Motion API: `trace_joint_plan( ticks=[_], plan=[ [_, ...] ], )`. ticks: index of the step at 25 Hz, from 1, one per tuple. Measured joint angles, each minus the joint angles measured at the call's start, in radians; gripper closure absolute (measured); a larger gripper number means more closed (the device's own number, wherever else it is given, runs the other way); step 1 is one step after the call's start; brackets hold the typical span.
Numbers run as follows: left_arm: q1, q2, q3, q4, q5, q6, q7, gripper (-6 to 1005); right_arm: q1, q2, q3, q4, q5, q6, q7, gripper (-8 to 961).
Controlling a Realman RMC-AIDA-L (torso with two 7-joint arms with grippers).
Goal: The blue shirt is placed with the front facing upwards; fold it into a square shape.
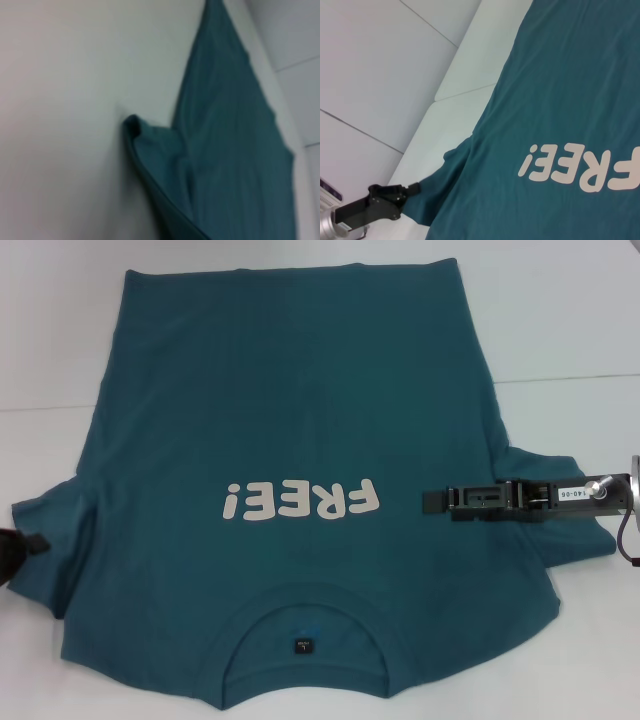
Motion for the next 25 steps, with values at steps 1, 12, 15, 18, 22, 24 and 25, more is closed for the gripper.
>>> trace_joint_plan(
  ticks=[1,12,15,18,22,24,25],
  plan=[
    [-0.001,0.004,-0.023,-0.017,-0.012,0.007,0.011,957,0.0,0.0,0.0,0.0,0.0,0.0,0.0,39],
    [-0.004,0.022,-0.126,-0.097,-0.057,0.037,0.08,955,-0.001,0.0,0.0,0.001,0.0,0.0,0.0,39],
    [0.002,0.022,-0.129,-0.082,-0.057,0.029,0.075,956,-0.001,0.0,0.0,0.001,0.0,0.0,0.0,39],
    [0.009,0.025,-0.151,-0.067,-0.057,0.024,0.075,956,-0.004,0.0,0.0,0.002,0.0,0.0,0.0,39],
    [0.014,0.032,-0.168,-0.057,-0.054,0.011,0.075,957,-0.005,0.0,0.0,0.002,0.0,0.0,0.0,39],
    [0.013,0.036,-0.168,-0.051,-0.048,0.004,0.073,958,-0.004,0.0,0.0,0.002,0.0,0.0,0.0,39],
    [0.012,0.038,-0.168,-0.05,-0.046,0.001,0.072,958,-0.004,0.0,0.0,0.001,0.0,0.0,0.0,39]
  ],
)
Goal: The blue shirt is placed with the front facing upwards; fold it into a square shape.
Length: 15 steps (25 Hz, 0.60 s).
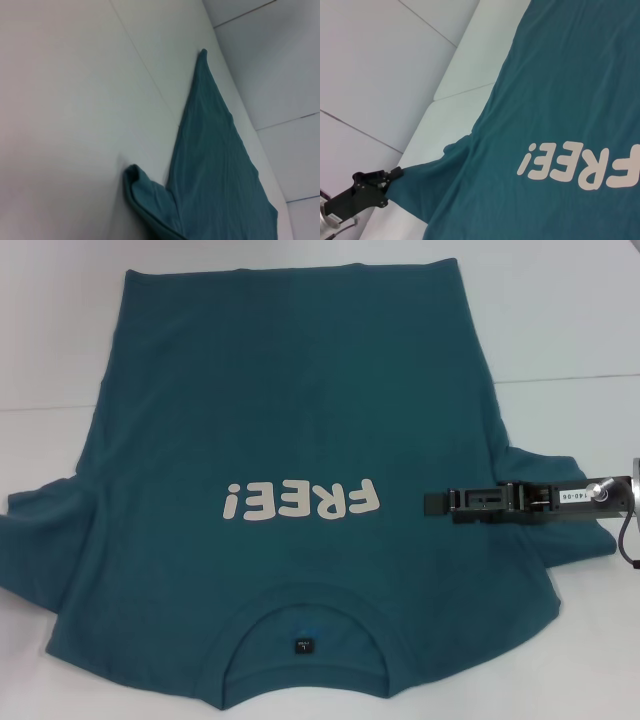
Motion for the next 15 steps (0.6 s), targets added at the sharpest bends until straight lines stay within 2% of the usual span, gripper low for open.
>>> trace_joint_plan(
  ticks=[15],
  plan=[
    [-0.024,0.024,0.011,0.032,0.016,-0.01,-0.026,944,-0.004,0.0,0.0,0.0,0.0,0.0,0.0,39]
  ],
)
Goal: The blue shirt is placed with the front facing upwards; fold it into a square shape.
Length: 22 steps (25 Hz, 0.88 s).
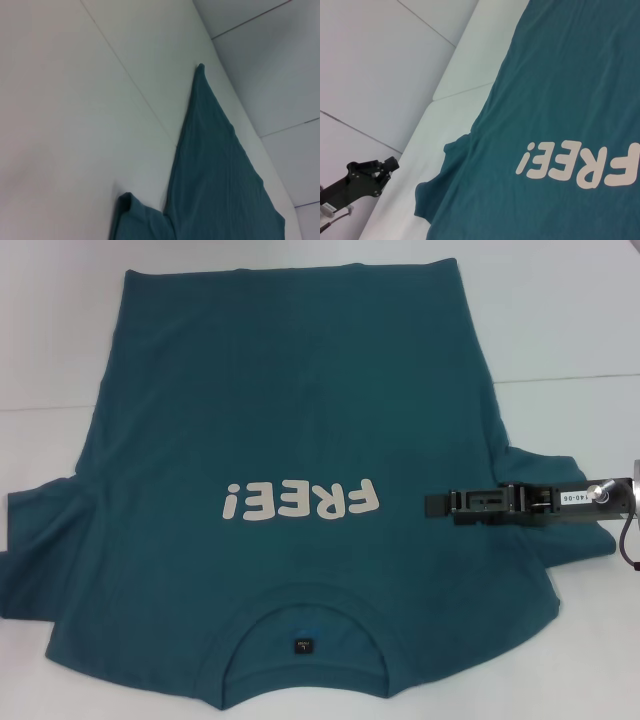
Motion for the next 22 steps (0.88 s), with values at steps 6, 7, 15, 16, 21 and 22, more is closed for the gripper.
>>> trace_joint_plan(
  ticks=[6,7,15,16,21,22],
  plan=[
    [0.003,-0.002,0.003,-0.001,0.002,-0.003,0.03,938,0.0,0.0,0.0,0.0,0.0,0.0,0.0,39],
    [0.005,-0.002,0.023,0.018,0.011,0.004,0.081,937,0.0,0.0,0.0,0.0,0.0,0.0,0.0,39],
    [0.009,-0.009,0.102,0.076,0.11,-0.042,0.101,904,0.001,0.0,0.0,0.0,0.0,0.0,0.008,40],
    [0.01,-0.009,0.1,0.078,0.114,-0.042,0.098,891,0.001,0.0,0.0,0.0,0.0,0.0,0.008,40],
    [0.014,-0.009,0.102,0.085,0.126,-0.043,0.086,824,0.004,-0.001,0.0,0.0,0.0,0.0,0.008,40],
    [0.013,-0.009,0.102,0.087,0.132,-0.044,0.083,782,0.004,-0.001,0.0,0.0,0.0,0.0,0.009,40]
  ],
)
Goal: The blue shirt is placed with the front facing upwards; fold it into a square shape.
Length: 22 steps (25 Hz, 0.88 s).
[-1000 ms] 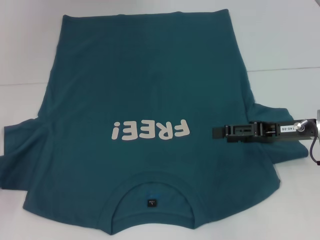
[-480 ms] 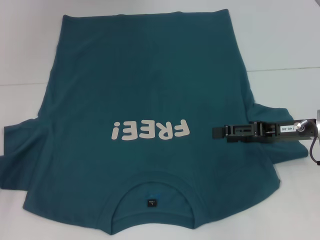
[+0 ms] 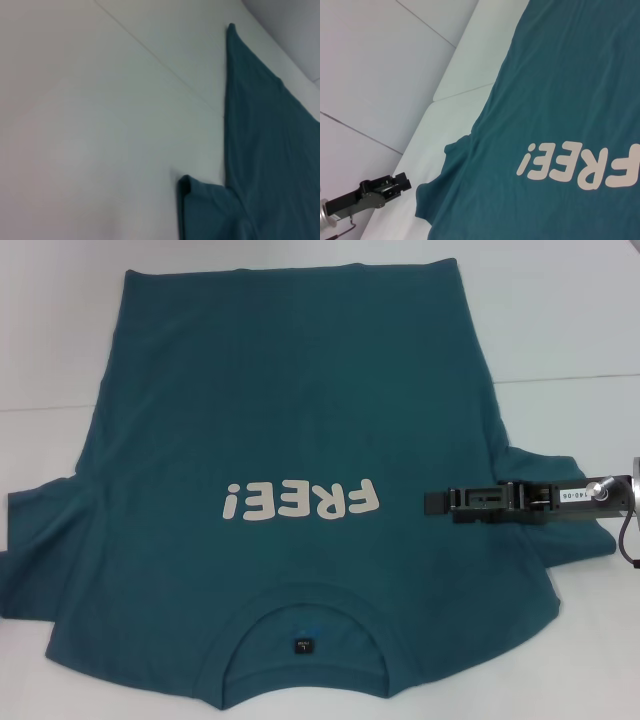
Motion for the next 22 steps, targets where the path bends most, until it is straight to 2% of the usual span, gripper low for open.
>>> trace_joint_plan(
  ticks=[7,15,22],
  plan=[
    [-0.018,0.003,0.01,-0.005,0.064,-0.044,-0.028,497,0.0,0.0,-0.003,0.0,0.0,0.005,0.001,40],
    [-0.024,0.003,0.019,-0.034,0.065,-0.071,-0.023,150,-0.004,-0.001,-0.003,0.0,0.0,0.006,0.001,40],
    [-0.039,0.006,0.031,-0.053,0.062,-0.052,-0.02,84,-0.005,0.0,-0.003,0.0,0.0,0.008,0.001,40]
  ],
)
